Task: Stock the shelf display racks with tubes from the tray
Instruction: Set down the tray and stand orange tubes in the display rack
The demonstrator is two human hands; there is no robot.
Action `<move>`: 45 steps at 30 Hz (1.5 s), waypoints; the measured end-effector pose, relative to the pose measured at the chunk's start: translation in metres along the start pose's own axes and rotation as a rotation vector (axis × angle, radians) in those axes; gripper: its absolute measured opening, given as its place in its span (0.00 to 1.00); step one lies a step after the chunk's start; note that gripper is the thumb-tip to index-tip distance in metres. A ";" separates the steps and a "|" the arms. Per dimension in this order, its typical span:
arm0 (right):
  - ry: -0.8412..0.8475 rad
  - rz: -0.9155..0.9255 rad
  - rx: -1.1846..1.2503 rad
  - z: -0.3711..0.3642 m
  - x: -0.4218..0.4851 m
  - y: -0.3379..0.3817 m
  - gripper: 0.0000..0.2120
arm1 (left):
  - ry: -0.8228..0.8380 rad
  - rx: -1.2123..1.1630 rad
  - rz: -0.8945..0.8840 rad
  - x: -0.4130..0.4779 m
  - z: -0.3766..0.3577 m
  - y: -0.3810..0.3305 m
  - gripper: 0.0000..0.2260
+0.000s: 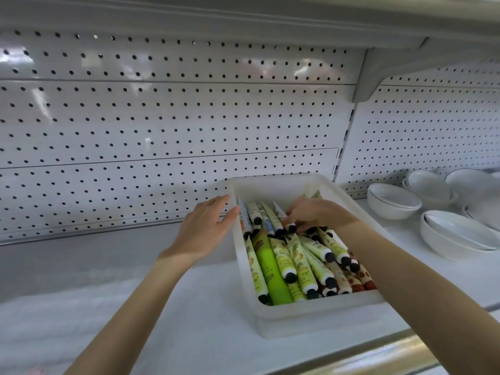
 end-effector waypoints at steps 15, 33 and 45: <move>0.215 0.482 0.558 -0.008 -0.036 0.071 0.18 | -0.154 -0.403 -0.033 0.017 0.016 -0.008 0.16; 0.146 0.348 0.400 -0.021 -0.023 0.079 0.20 | -0.365 -0.922 -0.048 -0.002 0.054 0.015 0.06; 0.080 0.181 -0.021 -0.025 -0.011 0.097 0.22 | -0.359 -0.932 -0.012 -0.014 0.053 0.047 0.04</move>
Point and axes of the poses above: each hand's wrist, its own x-axis towards the middle knuckle, its own z-axis out of the back of the hand, y = z × x, the point moved 8 cm from there along x, towards the middle knuckle, and after that the axes turned 9 degrees about -x, right-handed, at the moved point
